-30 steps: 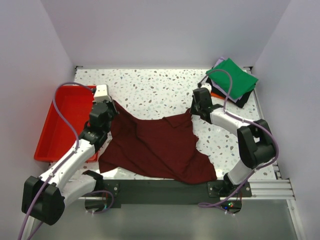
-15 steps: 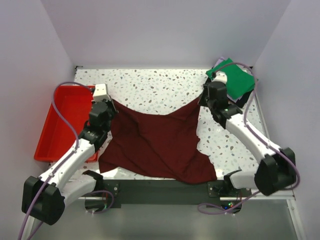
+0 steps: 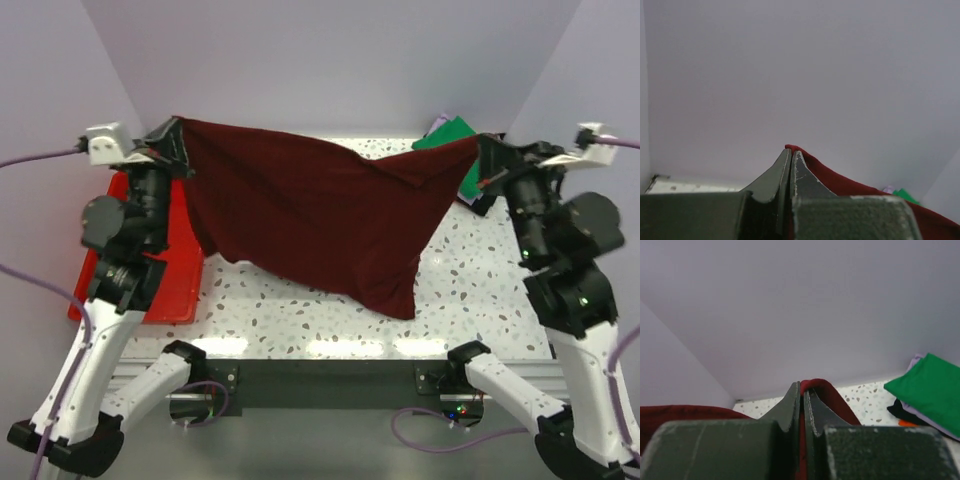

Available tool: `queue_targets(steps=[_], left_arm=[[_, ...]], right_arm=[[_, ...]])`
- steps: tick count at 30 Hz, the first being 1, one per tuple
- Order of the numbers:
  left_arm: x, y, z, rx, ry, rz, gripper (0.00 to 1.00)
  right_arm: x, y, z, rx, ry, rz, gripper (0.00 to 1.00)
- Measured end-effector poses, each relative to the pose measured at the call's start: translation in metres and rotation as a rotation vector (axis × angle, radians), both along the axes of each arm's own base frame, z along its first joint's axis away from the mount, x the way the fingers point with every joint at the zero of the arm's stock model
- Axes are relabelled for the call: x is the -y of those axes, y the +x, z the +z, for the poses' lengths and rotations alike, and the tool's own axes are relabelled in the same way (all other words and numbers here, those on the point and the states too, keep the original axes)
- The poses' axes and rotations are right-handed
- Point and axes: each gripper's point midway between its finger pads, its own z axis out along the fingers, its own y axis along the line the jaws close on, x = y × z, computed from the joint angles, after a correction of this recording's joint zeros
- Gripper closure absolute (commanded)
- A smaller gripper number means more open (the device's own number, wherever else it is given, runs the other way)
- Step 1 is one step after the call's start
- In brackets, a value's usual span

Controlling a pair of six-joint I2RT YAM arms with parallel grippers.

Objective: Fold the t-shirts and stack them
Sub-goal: Flatten the tshirt out

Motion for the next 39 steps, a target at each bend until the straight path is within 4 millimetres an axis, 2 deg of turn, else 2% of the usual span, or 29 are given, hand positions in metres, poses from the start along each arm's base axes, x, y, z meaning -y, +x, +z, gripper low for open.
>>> queue_targets(steps=[2,6,10,13,15,18,21,25,28,30,33,36,39], left_arm=[[0.0,-0.025,0.045,0.103,-0.016,-0.046,1.0],[-0.004,-0.074,0.098,0.248,-0.028,-0.112,1.0],[-0.009,-0.121,0.127,0.36,-0.026,-0.172,1.0],[-0.008,-0.139,0.131,0.398,-0.021,-0.205,1.0],[-0.005,-0.136,0.127,0.394,-0.014,-0.215,1.0],[0.006,-0.107,0.109,0.328,0.002,-0.217,1.0],[0.022,-0.054,0.078,0.203,0.025,-0.206,1.0],[0.041,0.02,0.022,0.009,0.068,-0.173,1.0],[0.048,0.051,-0.012,-0.096,0.099,-0.15,1.0],[0.047,0.056,-0.021,-0.124,0.111,-0.137,1.0],[0.043,0.049,-0.013,-0.103,0.102,-0.127,1.0],[0.034,0.025,0.007,-0.043,0.084,-0.126,1.0],[0.02,-0.011,0.023,0.029,0.06,-0.119,1.0]], right_arm=[[0.01,-0.026,0.029,0.068,0.019,-0.001,1.0],[0.03,-0.079,0.069,0.183,0.049,-0.004,1.0],[0.047,-0.123,0.093,0.271,0.071,-0.007,1.0],[0.052,-0.135,0.1,0.299,0.074,-0.008,1.0],[0.051,-0.13,0.097,0.286,0.066,-0.011,1.0],[0.043,-0.105,0.088,0.234,0.04,-0.023,1.0],[0.031,-0.059,0.067,0.133,-0.005,-0.051,1.0],[0.013,0.011,0.03,-0.021,-0.085,-0.09,1.0],[0.001,0.051,0.005,-0.113,-0.144,-0.1,1.0],[-0.005,0.07,-0.003,-0.151,-0.175,-0.102,1.0],[-0.007,0.075,0.01,-0.138,-0.188,-0.105,1.0],[-0.001,0.059,0.04,-0.075,-0.172,-0.108,1.0],[0.008,0.031,0.069,0.007,-0.147,-0.105,1.0]])
